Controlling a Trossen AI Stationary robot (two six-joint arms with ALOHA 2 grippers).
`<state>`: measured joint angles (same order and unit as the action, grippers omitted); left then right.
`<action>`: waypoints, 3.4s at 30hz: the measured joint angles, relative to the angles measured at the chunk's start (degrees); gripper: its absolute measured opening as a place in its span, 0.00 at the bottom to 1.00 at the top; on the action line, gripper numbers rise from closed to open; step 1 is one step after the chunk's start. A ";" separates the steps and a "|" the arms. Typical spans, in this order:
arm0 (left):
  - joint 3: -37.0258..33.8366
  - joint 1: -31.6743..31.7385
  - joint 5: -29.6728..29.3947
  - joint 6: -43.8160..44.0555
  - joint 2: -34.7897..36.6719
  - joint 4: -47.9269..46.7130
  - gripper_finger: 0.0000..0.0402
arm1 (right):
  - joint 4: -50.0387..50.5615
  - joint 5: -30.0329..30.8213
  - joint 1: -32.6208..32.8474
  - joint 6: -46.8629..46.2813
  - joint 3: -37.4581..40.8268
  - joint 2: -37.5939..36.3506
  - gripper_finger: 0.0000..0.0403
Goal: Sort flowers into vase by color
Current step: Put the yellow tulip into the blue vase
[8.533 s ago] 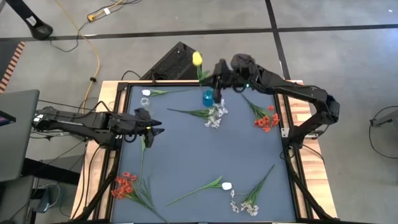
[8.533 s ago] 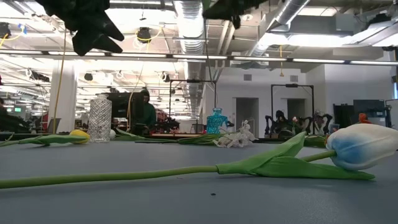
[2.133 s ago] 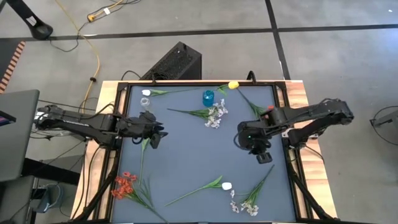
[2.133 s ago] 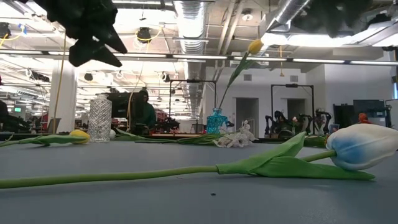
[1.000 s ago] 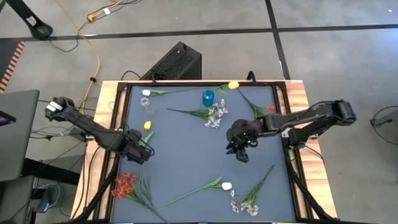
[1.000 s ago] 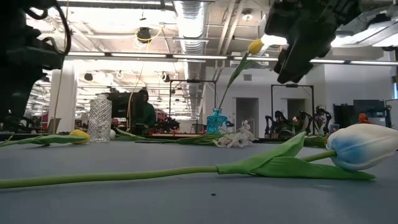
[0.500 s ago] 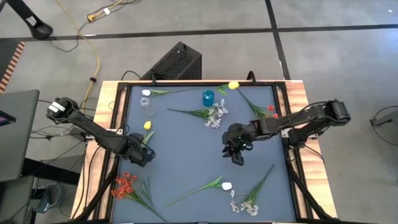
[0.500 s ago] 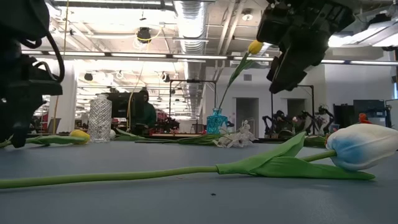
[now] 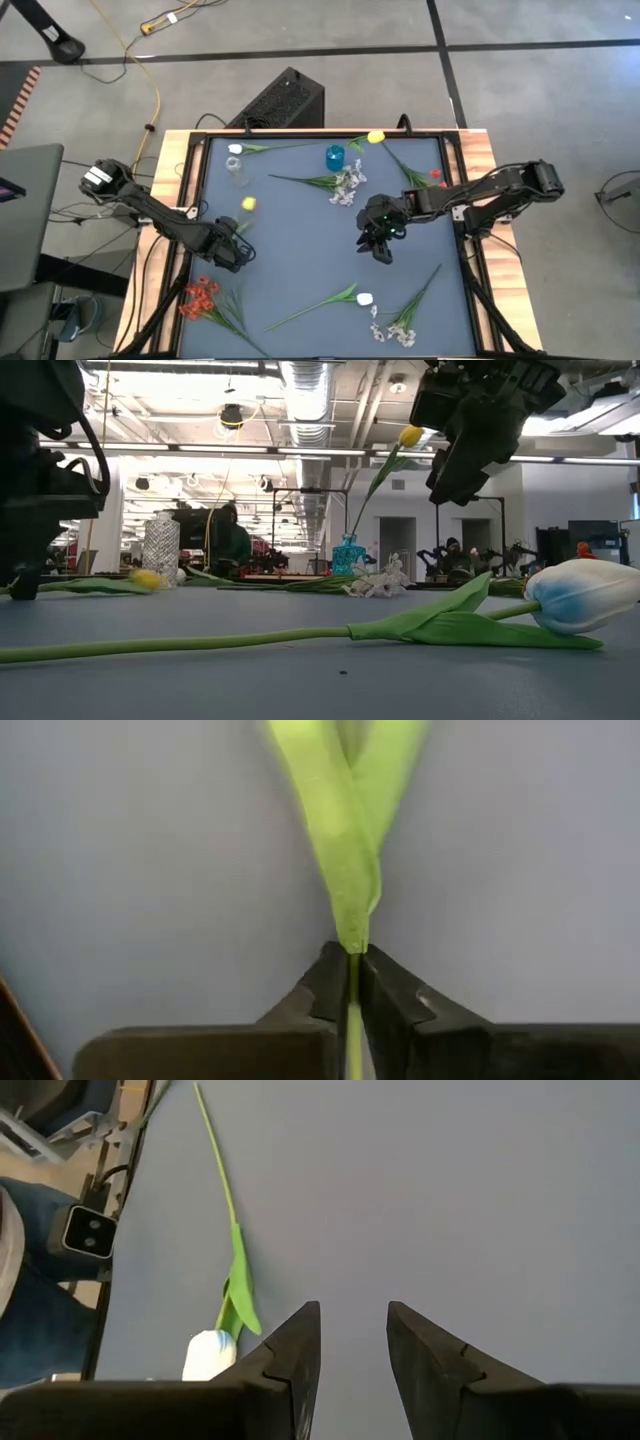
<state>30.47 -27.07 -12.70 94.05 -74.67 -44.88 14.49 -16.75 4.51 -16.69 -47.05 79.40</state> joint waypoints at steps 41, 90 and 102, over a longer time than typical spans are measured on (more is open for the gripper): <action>10.37 32.91 -4.76 -91.33 13.77 83.26 0.00 | -4.71 -1.00 6.47 -19.39 0.00 -0.04 0.36; 10.37 26.47 12.61 -65.51 -10.21 111.16 0.00 | -50.26 13.61 0.25 -12.79 -0.02 1.55 0.36; 10.39 26.29 8.47 -64.59 -10.19 110.50 0.00 | -50.19 13.97 0.22 -11.26 -0.02 1.53 0.10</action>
<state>40.86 -0.78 -4.24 29.46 -84.86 65.62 -35.69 -2.78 4.73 -27.94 -47.07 80.93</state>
